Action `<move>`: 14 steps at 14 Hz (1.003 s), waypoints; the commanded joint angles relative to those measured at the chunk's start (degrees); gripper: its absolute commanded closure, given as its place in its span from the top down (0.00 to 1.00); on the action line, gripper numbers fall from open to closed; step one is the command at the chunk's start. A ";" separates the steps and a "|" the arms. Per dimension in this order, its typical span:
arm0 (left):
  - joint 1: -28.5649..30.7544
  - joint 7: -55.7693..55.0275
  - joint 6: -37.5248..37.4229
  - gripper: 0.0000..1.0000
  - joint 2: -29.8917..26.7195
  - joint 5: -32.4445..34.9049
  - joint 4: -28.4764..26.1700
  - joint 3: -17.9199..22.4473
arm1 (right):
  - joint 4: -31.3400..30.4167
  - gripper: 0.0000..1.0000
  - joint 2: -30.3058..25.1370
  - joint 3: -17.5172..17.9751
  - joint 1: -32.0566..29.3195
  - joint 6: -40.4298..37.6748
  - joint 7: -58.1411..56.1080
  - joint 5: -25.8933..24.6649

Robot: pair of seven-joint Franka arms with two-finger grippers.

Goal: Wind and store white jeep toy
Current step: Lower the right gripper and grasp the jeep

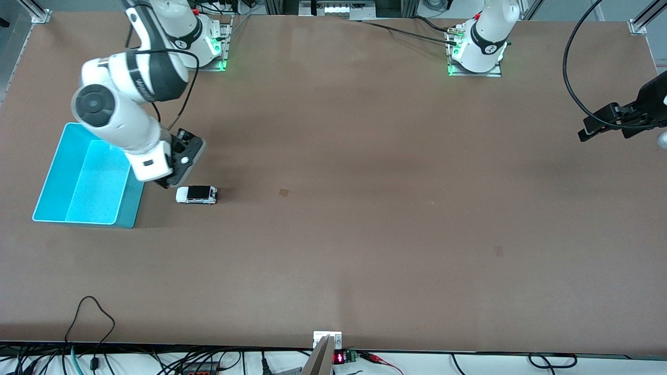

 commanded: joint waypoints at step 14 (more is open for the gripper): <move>-0.31 3.65 0.70 1.00 -3.86 -0.08 -4.24 0.19 | -8.14 1.00 12.70 1.82 -6.64 28.01 -25.61 -6.37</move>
